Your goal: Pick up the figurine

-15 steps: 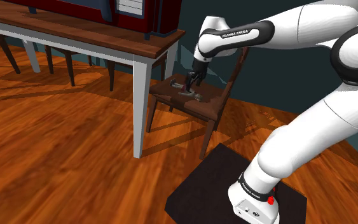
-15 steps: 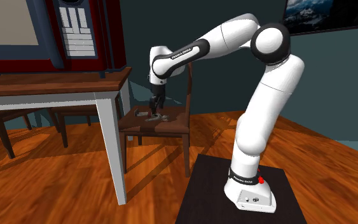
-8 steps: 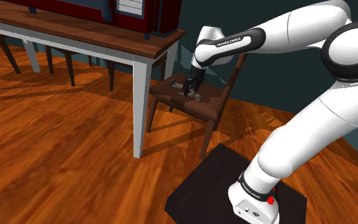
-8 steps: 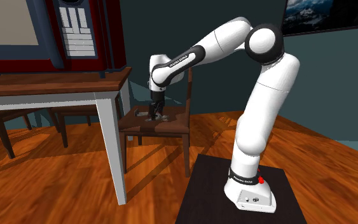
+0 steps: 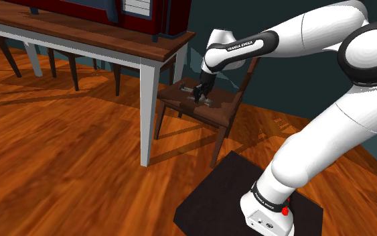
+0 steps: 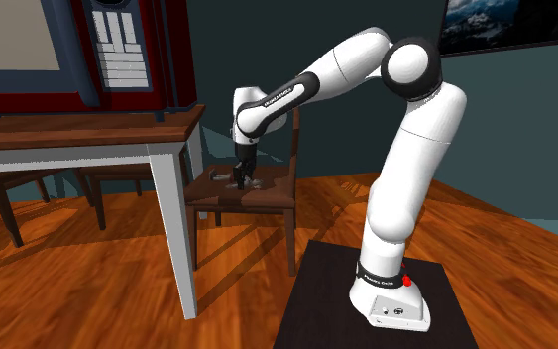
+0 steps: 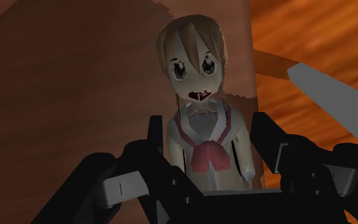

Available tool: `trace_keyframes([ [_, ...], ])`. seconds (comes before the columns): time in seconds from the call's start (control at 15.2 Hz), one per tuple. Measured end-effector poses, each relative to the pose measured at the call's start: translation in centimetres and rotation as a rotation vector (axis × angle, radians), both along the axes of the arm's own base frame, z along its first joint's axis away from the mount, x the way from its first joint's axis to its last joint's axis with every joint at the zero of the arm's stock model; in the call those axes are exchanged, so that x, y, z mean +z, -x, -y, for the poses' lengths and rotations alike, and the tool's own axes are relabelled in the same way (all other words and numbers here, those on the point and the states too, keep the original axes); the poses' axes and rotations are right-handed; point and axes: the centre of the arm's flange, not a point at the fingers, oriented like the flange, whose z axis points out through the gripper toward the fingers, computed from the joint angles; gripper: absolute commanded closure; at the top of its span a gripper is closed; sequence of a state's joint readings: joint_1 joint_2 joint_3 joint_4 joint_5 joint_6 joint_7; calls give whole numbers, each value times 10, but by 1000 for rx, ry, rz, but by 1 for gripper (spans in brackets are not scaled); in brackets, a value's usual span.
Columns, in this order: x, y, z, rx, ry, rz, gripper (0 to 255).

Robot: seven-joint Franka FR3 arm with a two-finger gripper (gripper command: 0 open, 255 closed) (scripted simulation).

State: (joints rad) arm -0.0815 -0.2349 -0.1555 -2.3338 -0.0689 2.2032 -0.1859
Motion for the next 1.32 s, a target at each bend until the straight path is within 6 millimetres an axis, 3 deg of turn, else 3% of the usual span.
trace_keyframes([
  [0.4, 6, 0, 1, 0, 0, 0, 255],
  [1.32, 76, 0, 0, 0, 0, 0, 255],
])
